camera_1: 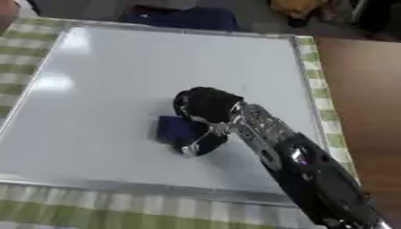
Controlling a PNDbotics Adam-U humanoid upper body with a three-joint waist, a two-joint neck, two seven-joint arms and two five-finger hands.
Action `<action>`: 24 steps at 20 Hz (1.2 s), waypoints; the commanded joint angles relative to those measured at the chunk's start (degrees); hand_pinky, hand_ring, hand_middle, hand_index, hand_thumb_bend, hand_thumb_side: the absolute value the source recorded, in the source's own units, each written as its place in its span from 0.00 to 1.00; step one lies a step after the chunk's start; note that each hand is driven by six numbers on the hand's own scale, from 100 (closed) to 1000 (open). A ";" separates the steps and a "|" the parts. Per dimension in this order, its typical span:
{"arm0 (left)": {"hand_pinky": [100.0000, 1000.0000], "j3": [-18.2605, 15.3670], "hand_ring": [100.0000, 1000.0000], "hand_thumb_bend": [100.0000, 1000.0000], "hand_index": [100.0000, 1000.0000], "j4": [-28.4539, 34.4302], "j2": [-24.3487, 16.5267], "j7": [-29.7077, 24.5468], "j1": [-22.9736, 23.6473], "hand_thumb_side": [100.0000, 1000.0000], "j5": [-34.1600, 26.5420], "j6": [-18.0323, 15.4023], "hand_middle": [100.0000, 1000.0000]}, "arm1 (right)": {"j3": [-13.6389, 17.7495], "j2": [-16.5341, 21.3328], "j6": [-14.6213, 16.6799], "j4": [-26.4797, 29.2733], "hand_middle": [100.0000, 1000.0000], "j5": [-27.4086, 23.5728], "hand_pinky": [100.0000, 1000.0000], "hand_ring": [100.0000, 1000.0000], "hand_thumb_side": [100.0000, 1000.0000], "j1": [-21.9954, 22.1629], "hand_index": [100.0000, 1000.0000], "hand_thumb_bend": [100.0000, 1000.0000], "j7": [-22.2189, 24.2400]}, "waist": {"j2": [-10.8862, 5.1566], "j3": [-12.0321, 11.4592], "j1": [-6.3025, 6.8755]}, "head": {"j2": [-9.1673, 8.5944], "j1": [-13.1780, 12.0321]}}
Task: Wipe the whiteboard clean with a brush.
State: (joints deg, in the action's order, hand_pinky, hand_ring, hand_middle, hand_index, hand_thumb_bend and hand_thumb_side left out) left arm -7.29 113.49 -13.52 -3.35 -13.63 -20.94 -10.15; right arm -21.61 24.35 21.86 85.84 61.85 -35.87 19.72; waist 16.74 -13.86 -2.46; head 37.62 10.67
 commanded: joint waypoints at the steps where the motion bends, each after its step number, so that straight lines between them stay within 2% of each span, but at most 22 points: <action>1: 0.47 0.01 0.50 0.04 0.34 1.10 -0.46 0.00 -0.55 1.00 -0.14 0.17 0.48 | 0.23 0.55 -0.12 0.62 0.61 -0.91 0.80 0.87 0.51 -0.77 0.00 0.32 0.17 | -0.89 -0.17 0.21 | -0.53 -0.17; 16: 0.47 0.03 0.50 0.04 0.34 1.10 -0.43 0.06 -0.61 1.00 -0.16 0.30 0.48 | 0.75 1.03 -0.91 1.77 0.56 -5.49 0.78 0.85 0.49 -0.32 0.00 0.26 3.81 | -0.87 -0.08 0.19 | -0.63 -0.27; 18: 0.47 0.03 0.49 0.04 0.34 1.10 -0.43 0.06 -0.58 1.00 -0.14 0.32 0.48 | 0.85 1.06 -0.94 1.87 0.52 -5.76 0.78 0.84 0.48 -0.26 0.00 0.26 4.08 | -0.86 -0.08 0.22 | -0.59 -0.31; 24: 0.47 0.08 0.50 0.04 0.34 1.10 -0.39 0.03 -0.64 1.00 -0.17 0.37 0.48 | 0.93 1.30 -0.91 2.31 0.58 -6.02 0.78 0.85 0.48 -0.10 0.00 0.26 4.18 | -0.87 -0.02 0.24 | -0.71 -0.37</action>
State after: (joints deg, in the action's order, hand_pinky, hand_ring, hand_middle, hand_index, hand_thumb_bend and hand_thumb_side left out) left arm -7.29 113.49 -13.52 -3.26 -13.65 -20.95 -9.83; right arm -21.23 24.45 20.90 86.85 56.16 -35.30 23.90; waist 16.74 -13.89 -2.53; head 37.59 10.41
